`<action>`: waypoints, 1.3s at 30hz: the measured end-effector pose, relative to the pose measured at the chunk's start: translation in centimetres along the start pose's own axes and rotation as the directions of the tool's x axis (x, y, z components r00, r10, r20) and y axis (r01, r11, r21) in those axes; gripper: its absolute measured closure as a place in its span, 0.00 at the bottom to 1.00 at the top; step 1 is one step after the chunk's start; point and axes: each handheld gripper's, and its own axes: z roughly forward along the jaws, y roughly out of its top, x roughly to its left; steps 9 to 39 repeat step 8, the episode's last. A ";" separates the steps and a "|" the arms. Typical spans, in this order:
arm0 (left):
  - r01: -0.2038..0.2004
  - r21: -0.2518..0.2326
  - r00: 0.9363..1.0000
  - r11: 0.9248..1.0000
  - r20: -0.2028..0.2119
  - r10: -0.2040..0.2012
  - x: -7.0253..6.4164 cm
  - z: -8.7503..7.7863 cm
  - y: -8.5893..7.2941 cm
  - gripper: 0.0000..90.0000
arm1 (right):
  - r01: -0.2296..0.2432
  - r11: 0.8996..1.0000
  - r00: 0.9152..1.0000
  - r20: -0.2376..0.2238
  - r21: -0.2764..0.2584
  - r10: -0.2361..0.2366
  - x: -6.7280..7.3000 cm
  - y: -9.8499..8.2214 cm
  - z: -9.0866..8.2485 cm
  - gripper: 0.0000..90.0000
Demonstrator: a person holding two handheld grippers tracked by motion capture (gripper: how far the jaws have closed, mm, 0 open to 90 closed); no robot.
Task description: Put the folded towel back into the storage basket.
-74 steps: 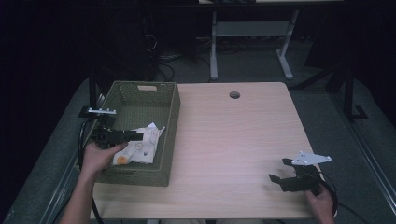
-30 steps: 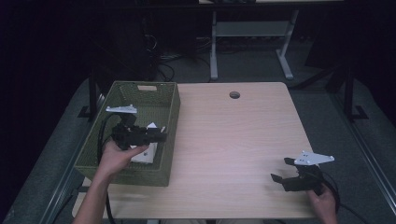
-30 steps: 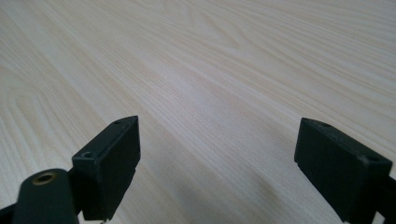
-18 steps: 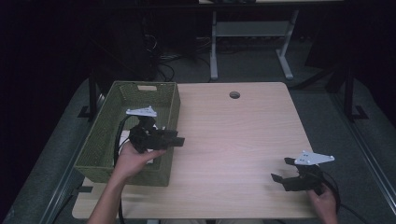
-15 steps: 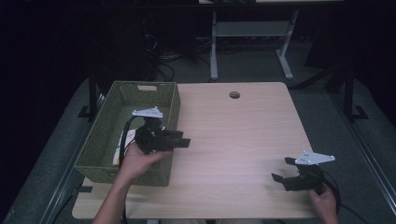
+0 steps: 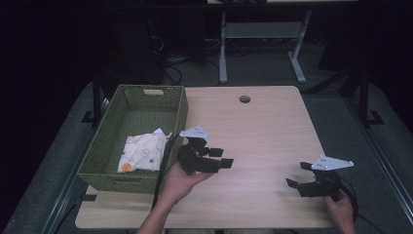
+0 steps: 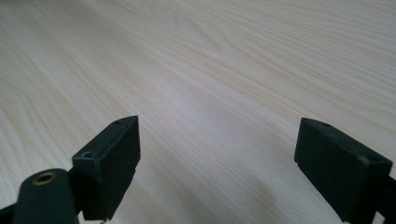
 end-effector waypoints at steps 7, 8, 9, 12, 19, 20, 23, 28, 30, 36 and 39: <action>-0.038 0.036 0.999 0.999 -0.007 0.038 -1.5 3.3 -1.1 0.43 | 0.002 1.000 1.000 0.016 0.002 -0.002 -0.4 -0.1 0.0 0.15; -0.048 0.040 0.999 0.998 -0.007 0.048 -1.6 3.7 -1.2 0.43 | 0.009 1.000 1.000 0.019 0.001 -0.009 -0.4 -0.1 0.0 0.15; -0.048 0.040 0.999 0.998 -0.007 0.048 -1.6 3.7 -1.2 0.43 | 0.009 1.000 1.000 0.019 0.001 -0.009 -0.4 -0.1 0.0 0.15; -0.048 0.040 0.999 0.998 -0.007 0.048 -1.6 3.7 -1.2 0.43 | 0.009 1.000 1.000 0.019 0.001 -0.009 -0.4 -0.1 0.0 0.15; -0.048 0.040 0.999 0.998 -0.007 0.048 -1.6 3.7 -1.2 0.43 | 0.009 1.000 1.000 0.019 0.001 -0.009 -0.4 -0.1 0.0 0.15; -0.048 0.040 0.999 0.998 -0.007 0.048 -1.6 3.7 -1.2 0.43 | 0.009 1.000 1.000 0.019 0.001 -0.009 -0.4 -0.1 0.0 0.15; -0.048 0.040 0.999 0.998 -0.007 0.048 -1.6 3.7 -1.2 0.43 | 0.009 1.000 1.000 0.019 0.001 -0.009 -0.4 -0.1 0.0 0.15; -0.048 0.040 0.999 0.998 -0.007 0.048 -1.6 3.7 -1.2 0.43 | 0.009 1.000 1.000 0.019 0.001 -0.009 -0.4 -0.1 0.0 0.15; -0.048 0.040 0.999 0.998 -0.007 0.048 -1.6 3.7 -1.2 0.43 | 0.009 1.000 1.000 0.019 0.001 -0.009 -0.4 -0.1 0.0 0.15; -0.048 0.040 0.999 0.998 -0.007 0.048 -1.6 3.7 -1.2 0.43 | 0.009 1.000 1.000 0.019 0.001 -0.009 -0.4 -0.1 0.0 0.15; -0.048 0.040 0.999 0.998 -0.007 0.048 -1.6 3.7 -1.2 0.43 | 0.009 1.000 1.000 0.019 0.001 -0.009 -0.4 -0.1 0.0 0.15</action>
